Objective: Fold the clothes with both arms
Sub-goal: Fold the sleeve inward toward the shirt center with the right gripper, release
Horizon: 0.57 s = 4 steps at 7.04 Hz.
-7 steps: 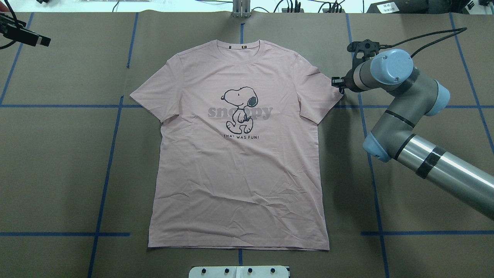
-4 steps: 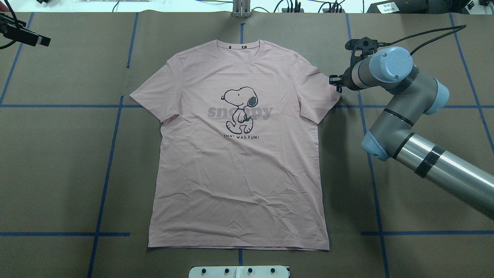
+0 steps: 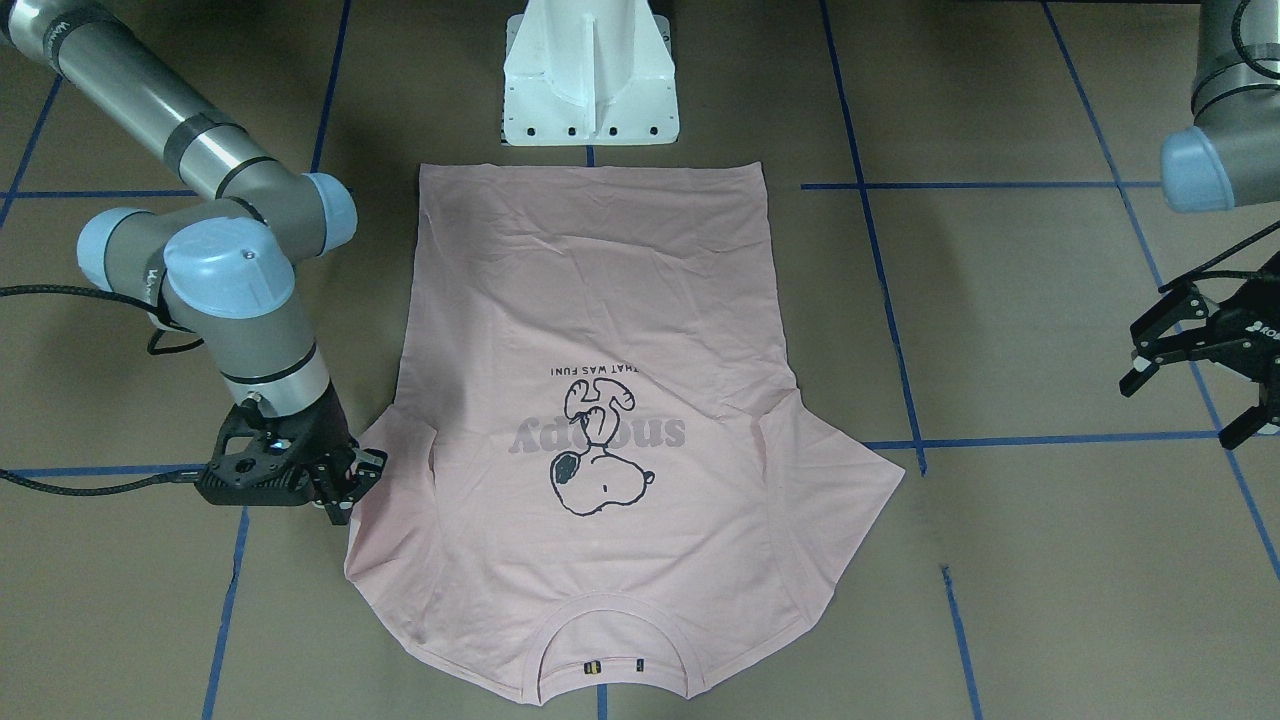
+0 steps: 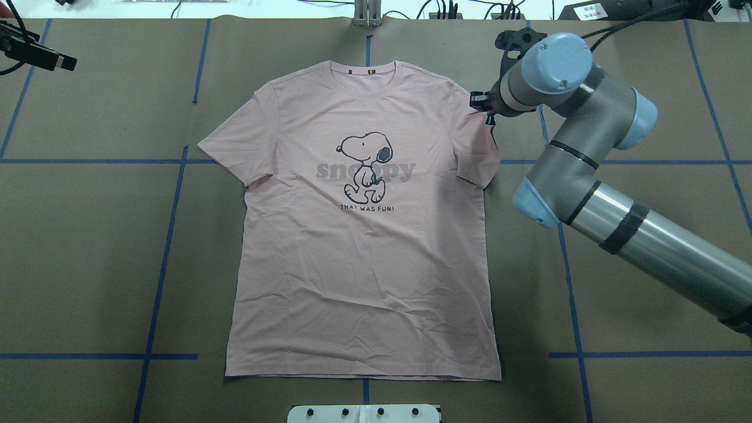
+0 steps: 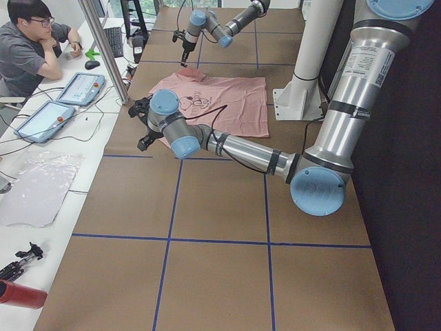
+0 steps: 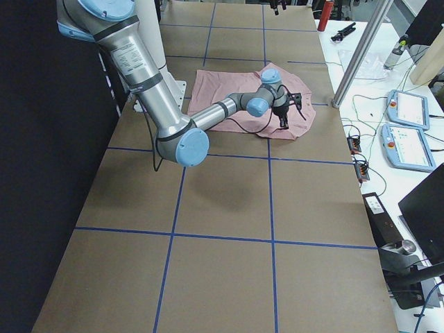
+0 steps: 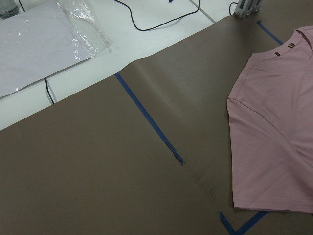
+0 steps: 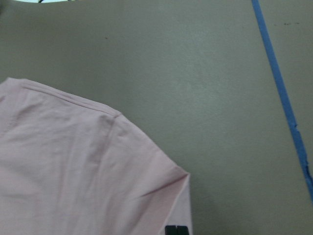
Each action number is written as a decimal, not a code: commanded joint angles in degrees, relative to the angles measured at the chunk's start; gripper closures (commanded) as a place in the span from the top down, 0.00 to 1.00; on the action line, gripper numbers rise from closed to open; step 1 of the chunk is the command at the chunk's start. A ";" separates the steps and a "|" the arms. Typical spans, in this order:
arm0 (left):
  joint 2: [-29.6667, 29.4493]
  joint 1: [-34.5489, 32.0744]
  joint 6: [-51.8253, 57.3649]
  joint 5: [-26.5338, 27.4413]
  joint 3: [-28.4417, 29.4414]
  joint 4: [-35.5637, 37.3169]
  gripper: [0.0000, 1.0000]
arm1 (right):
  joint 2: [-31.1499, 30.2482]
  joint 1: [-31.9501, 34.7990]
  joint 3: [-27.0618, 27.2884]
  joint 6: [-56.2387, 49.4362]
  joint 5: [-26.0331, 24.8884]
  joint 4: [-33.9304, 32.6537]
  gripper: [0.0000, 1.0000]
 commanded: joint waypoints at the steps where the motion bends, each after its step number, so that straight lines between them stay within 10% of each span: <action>1: 0.06 0.00 -0.09 0.00 -0.05 0.00 1.00 | 8.28 -3.37 -2.53 7.71 -4.55 -5.59 0.00; 4: 0.06 0.00 -0.09 0.00 0.04 0.00 1.00 | 14.56 -7.08 -9.84 10.90 -10.03 -5.42 0.00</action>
